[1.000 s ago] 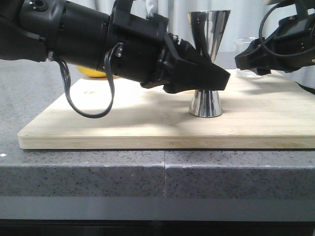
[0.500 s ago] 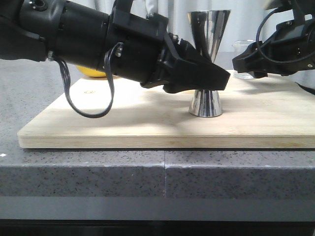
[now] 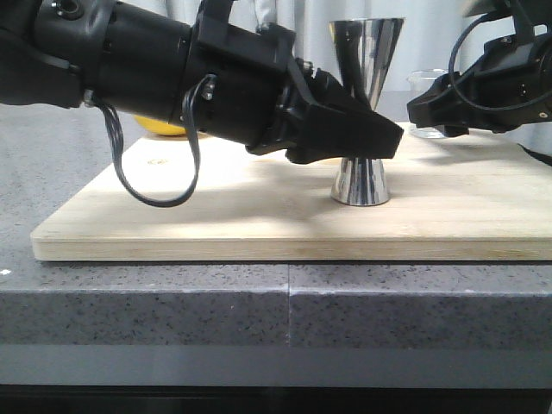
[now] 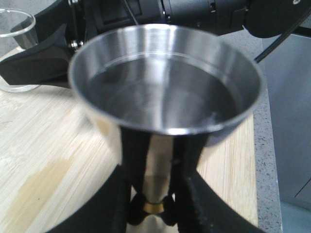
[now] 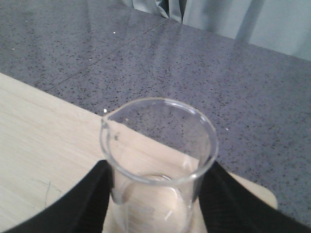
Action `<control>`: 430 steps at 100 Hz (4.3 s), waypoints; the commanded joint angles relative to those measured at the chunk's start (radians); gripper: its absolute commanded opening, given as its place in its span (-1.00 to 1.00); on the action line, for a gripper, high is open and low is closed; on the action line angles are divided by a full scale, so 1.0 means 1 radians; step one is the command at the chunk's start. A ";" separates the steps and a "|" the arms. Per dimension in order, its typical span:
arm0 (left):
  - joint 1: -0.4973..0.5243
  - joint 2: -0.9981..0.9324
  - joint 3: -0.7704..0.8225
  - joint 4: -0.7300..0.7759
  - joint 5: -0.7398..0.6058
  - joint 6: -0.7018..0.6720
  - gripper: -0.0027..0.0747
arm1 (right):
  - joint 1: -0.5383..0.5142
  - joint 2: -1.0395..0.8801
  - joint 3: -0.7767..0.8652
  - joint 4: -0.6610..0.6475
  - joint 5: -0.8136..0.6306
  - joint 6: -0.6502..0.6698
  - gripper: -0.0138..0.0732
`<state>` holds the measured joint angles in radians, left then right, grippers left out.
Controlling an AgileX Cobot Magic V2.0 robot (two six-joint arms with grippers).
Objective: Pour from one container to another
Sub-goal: 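Lower the glass beaker onto the board's far corner and release it with the right gripper, then move the filled jigger with the left gripper toward the lemon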
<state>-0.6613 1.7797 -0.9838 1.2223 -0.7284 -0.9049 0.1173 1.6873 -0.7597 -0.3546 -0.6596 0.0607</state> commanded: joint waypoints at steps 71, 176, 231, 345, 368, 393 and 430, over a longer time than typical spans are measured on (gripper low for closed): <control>0.000 -0.055 -0.031 -0.039 -0.064 -0.008 -0.99 | -0.006 -0.034 -0.027 0.018 -0.162 0.001 0.48; 0.041 -0.055 -0.031 -0.039 -0.065 -0.008 -0.99 | -0.004 -0.337 -0.027 0.044 -0.151 0.053 0.48; 0.100 -0.072 -0.031 -0.037 -0.101 -0.008 -0.99 | -0.004 -0.475 -0.027 0.044 -0.047 0.053 0.48; 0.245 -0.072 -0.031 0.058 -0.091 -0.008 -0.99 | -0.003 -0.475 -0.027 0.035 -0.047 0.090 0.48; 0.245 -0.072 -0.031 0.068 -0.083 -0.008 -0.99 | -0.003 -0.475 -0.027 0.035 -0.049 0.090 0.48; 0.245 -0.072 -0.031 0.071 -0.066 -0.008 -0.99 | -0.003 -0.475 -0.027 0.035 -0.049 0.090 0.48; 0.245 -0.067 -0.031 0.071 -0.049 -0.008 -0.99 | -0.003 -0.475 -0.027 0.035 -0.051 0.090 0.48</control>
<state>-0.4200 1.7610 -0.9838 1.3230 -0.7399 -0.9049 0.1173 1.2426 -0.7597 -0.3268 -0.6408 0.1502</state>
